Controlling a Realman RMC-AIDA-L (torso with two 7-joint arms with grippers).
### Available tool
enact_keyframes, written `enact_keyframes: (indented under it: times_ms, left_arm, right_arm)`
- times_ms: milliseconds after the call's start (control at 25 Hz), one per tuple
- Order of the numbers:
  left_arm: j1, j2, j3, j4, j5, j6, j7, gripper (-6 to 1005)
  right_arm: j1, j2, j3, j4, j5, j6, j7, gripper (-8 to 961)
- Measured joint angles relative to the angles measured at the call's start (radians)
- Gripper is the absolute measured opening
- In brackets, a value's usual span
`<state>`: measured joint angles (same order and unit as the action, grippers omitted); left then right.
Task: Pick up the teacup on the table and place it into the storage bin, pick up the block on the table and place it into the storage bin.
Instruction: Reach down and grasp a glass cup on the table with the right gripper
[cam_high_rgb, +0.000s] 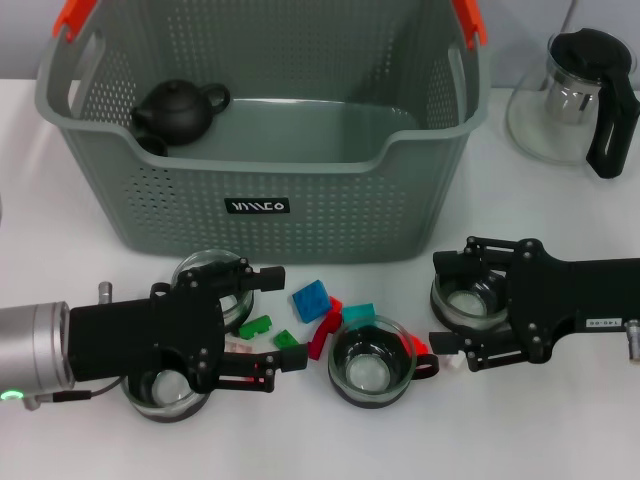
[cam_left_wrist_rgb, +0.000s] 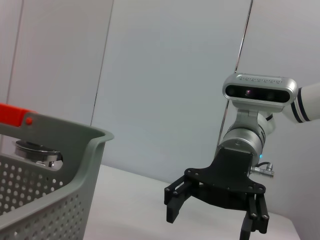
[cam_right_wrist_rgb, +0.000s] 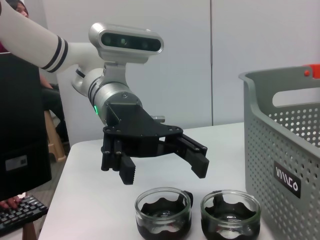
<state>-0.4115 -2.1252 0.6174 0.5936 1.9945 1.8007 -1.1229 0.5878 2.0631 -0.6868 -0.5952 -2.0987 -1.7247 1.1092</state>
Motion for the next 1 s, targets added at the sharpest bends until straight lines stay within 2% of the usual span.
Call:
enact_keyframes:
  times_ms: [520, 680, 1000]
  left_arm:
    - [0.009, -0.001, 0.0, 0.003, 0.0, 0.011, 0.0, 947]
    - [0.01, -0.001, 0.0, 0.004, 0.0, 0.014, 0.005, 947]
    - [0.012, 0.001, -0.001, 0.005, 0.012, 0.004, 0.008, 947]
  right_arm:
    - [-0.007, -0.004, 0.043, -0.002, 0.003, -0.03, 0.014, 924]
    - [-0.011, -0.012, 0.042, -0.013, 0.0, -0.039, 0.015, 918]
    - [-0.025, -0.017, 0.028, -0.174, -0.084, -0.088, 0.14, 908]
